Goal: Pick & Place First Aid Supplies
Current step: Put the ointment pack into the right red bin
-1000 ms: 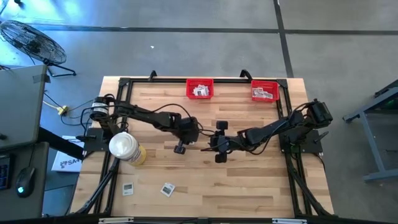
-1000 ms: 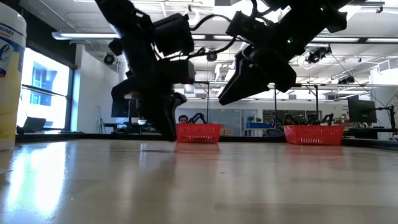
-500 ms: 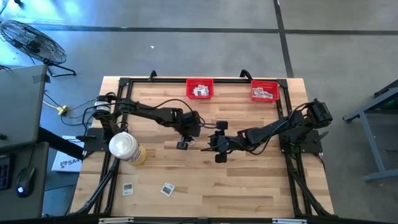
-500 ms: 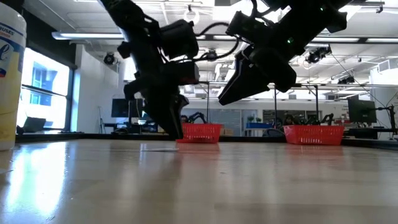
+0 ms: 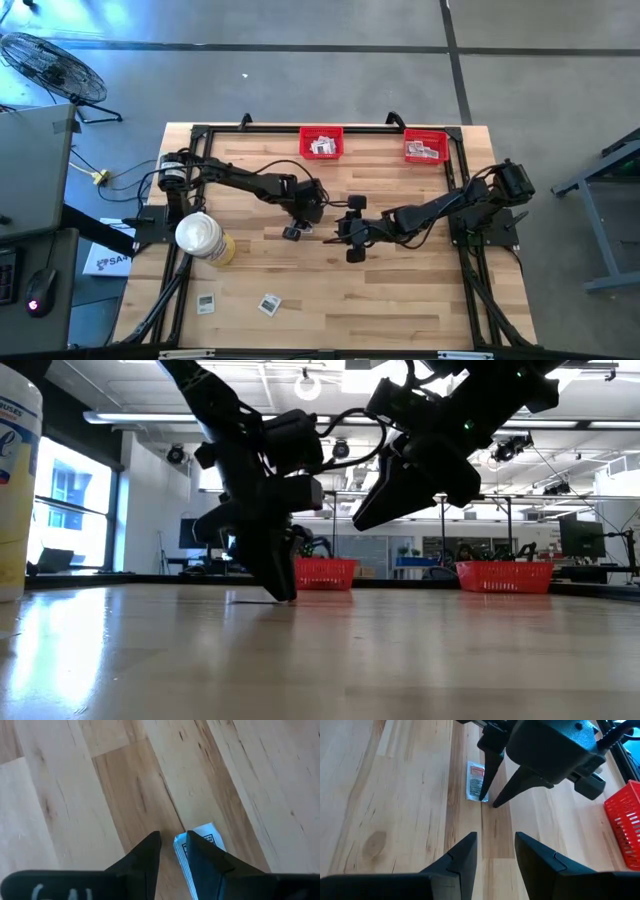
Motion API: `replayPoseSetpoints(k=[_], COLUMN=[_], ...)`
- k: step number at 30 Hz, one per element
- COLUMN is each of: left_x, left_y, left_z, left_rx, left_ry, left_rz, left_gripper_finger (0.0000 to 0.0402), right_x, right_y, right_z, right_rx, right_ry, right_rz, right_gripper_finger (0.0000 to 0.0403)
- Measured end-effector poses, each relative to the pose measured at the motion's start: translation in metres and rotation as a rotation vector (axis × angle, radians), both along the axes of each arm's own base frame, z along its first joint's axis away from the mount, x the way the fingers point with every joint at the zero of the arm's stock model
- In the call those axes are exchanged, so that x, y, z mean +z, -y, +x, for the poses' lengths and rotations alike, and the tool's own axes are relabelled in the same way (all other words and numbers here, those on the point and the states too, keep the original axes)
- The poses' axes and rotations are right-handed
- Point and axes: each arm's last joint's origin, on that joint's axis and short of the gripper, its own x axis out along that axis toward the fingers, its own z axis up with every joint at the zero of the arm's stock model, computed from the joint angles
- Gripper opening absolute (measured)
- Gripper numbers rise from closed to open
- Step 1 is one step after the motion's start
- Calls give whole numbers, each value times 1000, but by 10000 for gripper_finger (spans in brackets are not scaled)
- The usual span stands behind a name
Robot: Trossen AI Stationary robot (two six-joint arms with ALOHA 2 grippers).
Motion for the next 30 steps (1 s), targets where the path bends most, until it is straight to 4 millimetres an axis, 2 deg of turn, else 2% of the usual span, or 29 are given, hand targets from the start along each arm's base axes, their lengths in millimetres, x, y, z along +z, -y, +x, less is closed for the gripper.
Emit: replayPoseSetpoints(k=[5,13,18,22,30], left_x=[-1,-2,-2,6,33], left_y=[0,0,-1,-1,-1], left_z=[0,-1,-2,-4,-13], left_rx=[-10,4,47,67,94], left_ry=[-3,-19,-30,-14,23], left_rz=[1,14,43,45,46], left_gripper_finger=[87,6,4,2,1], right_x=[0,0,0,1,2], right_y=[0,0,0,0,5], right_z=[0,0,0,1,3], right_rx=[3,1,1,-3,-21], right_ry=[-1,-1,1,9,26], right_rz=[-4,-3,-2,4,12], right_gripper_finger=[126,126,126,126,126])
